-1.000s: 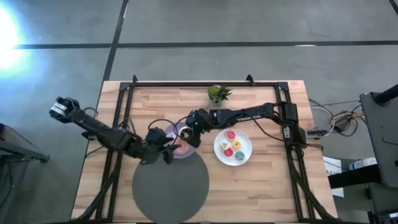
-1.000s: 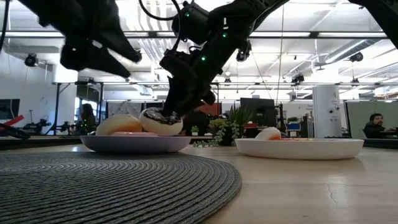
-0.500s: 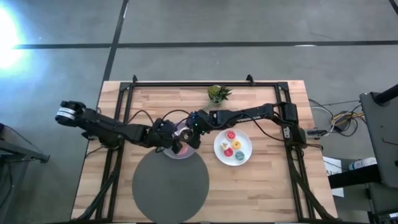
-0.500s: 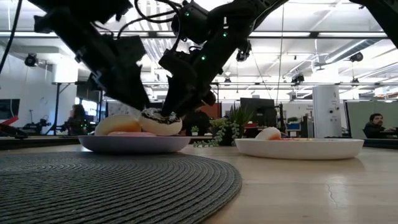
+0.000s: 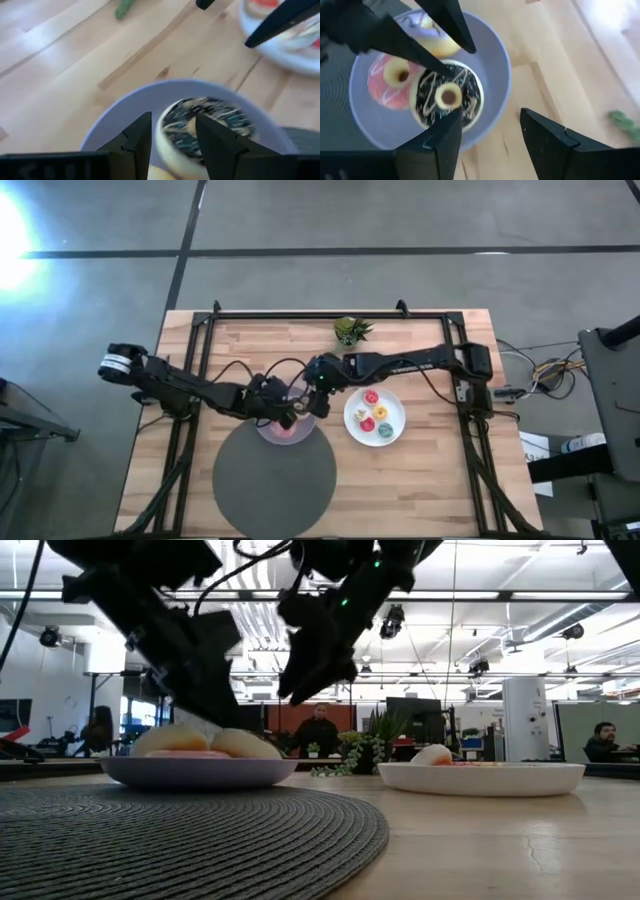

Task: Pick & Place donuts
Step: Return to Home Position

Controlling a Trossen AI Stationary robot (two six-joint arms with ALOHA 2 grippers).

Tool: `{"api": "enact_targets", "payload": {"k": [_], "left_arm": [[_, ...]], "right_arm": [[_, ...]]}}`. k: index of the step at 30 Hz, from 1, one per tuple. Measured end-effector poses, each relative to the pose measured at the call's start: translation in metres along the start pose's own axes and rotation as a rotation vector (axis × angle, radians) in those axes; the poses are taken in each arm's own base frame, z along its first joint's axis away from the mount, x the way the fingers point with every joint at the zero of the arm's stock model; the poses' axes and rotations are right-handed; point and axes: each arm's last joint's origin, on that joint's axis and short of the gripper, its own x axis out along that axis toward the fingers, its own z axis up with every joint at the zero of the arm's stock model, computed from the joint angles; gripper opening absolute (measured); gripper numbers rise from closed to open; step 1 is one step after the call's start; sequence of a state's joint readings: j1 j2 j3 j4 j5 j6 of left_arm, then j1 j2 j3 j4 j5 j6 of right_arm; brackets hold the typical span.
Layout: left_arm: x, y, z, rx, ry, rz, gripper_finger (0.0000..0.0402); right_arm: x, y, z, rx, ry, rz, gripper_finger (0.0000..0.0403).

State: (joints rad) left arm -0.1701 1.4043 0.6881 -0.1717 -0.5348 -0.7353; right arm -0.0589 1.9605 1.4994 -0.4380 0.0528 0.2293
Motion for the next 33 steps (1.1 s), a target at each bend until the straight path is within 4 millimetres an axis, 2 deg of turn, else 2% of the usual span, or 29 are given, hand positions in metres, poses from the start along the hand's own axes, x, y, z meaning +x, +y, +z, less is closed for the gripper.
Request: {"api": "enact_targets", "payload": {"k": [3,7,10,13,16,18,22,24,26,29,31,33], "left_arm": [[-0.016,-0.003,0.010,-0.015,-0.034,-0.064,0.0125],[-0.050,-0.010,0.025,-0.029,-0.061,-0.239,0.0125],[-0.081,-0.013,0.029,-0.053,-0.103,-0.360,0.0125],[-0.102,-0.013,0.029,-0.106,-0.201,-0.443,0.0125],[-0.098,-0.008,0.025,-0.155,-0.243,-0.500,0.0125],[-0.087,-0.002,0.019,-0.182,-0.255,-0.495,0.0125],[-0.074,0.015,0.015,-0.285,-0.267,-0.436,0.0125],[-0.075,0.020,0.016,-0.425,-0.247,-0.471,0.0125],[-0.078,0.023,0.016,-0.455,-0.278,-0.502,0.0125],[-0.085,0.022,0.024,-0.328,-0.418,-0.598,0.0125],[-0.087,0.025,0.032,-0.304,-0.486,-0.698,0.0125],[-0.084,0.029,0.032,-0.259,-0.500,-0.795,0.0125]], "right_arm": [[-0.019,0.003,0.000,-0.045,0.005,0.001,0.0192],[-0.055,0.015,-0.009,-0.095,-0.034,0.036,0.0192],[-0.089,0.026,-0.028,-0.124,-0.082,0.036,0.0192],[-0.118,0.029,-0.062,-0.072,-0.102,0.005,0.0192],[-0.140,0.024,-0.097,0.036,-0.124,0.021,0.0192],[-0.152,0.018,-0.112,0.107,-0.167,0.049,0.0192],[-0.175,0.003,-0.135,0.265,-0.167,0.049,0.0192],[-0.190,-0.003,-0.142,0.425,-0.178,0.071,0.0192],[-0.203,-0.007,-0.150,0.519,-0.220,0.119,0.0192],[-0.217,-0.002,-0.158,0.390,-0.315,0.224,0.0192],[-0.226,-0.001,-0.164,0.298,-0.383,0.284,0.0192],[-0.227,-0.003,-0.171,0.285,-0.453,0.329,0.0192]]}}
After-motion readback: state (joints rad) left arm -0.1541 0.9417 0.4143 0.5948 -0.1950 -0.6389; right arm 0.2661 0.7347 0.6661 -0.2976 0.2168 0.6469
